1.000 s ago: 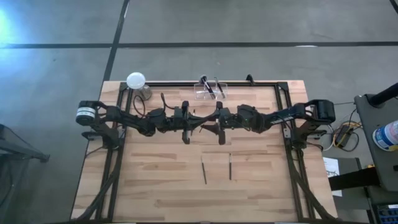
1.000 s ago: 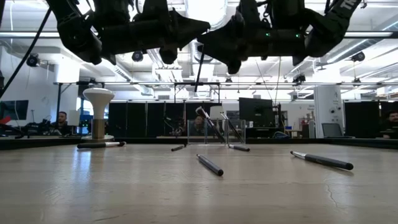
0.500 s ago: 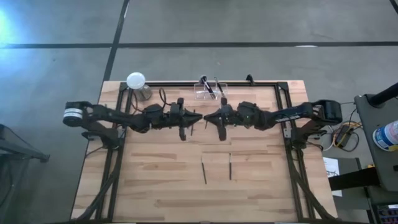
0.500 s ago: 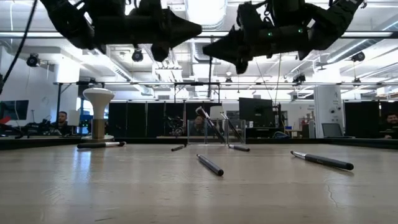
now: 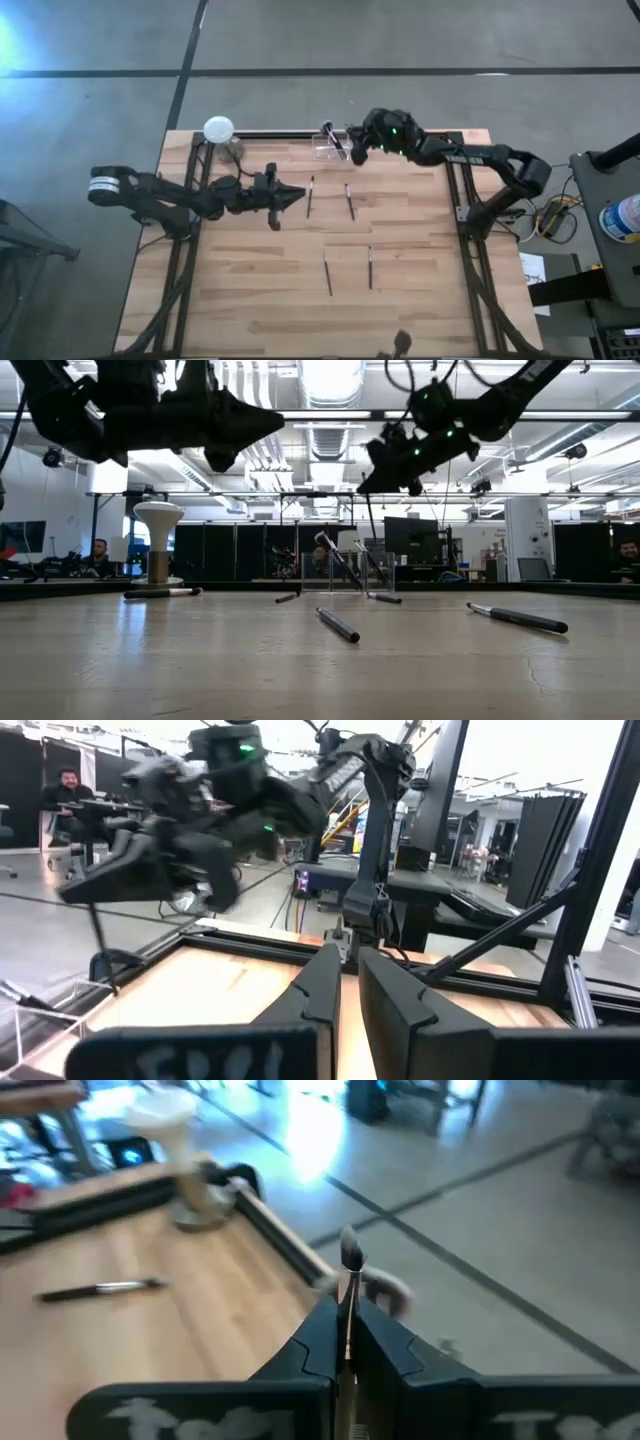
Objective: Pick & Place Makeup Brushes
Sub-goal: Put the black eyeshadow brush into the transparent organizer
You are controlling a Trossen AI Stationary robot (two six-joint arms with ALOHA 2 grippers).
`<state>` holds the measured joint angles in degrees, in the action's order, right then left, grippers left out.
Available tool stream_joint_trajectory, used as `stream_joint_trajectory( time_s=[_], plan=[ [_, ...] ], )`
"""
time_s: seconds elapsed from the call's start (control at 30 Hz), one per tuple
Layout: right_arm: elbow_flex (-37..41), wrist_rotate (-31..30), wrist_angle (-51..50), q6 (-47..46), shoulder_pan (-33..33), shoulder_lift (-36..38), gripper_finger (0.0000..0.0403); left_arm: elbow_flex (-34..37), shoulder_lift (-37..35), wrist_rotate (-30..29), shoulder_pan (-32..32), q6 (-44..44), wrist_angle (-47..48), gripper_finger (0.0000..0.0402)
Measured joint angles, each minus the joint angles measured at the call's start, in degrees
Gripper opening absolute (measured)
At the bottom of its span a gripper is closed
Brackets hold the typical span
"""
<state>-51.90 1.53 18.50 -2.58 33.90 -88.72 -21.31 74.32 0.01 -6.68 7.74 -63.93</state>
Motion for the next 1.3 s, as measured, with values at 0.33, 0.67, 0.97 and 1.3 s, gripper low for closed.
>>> stream_joint_trajectory(
  time_s=[0.33, 0.67, 0.97, 1.3],
  plan=[
    [-12.5, 2.8, -10.3, 2.2, 6.7, -10.5, 0.0013, 2.2, 0.0, -0.1, 0.0, 0.2, -1.7, 0.0036],
    [-14.0, 3.1, -14.5, -0.3, 6.9, -15.5, 0.0013, 2.2, 0.0, -0.1, 0.0, -0.2, -0.5, 0.0036],
    [-14.1, 3.0, -16.2, -2.2, 6.9, -16.5, 0.0042, 2.2, 0.0, 0.0, 0.0, -0.2, -0.3, 0.0036],
    [-14.7, -0.5, -19.1, -3.1, 6.9, -15.6, 0.007, 2.2, 0.0, -0.1, 0.0, -0.3, 0.5, 0.0036]
  ],
)
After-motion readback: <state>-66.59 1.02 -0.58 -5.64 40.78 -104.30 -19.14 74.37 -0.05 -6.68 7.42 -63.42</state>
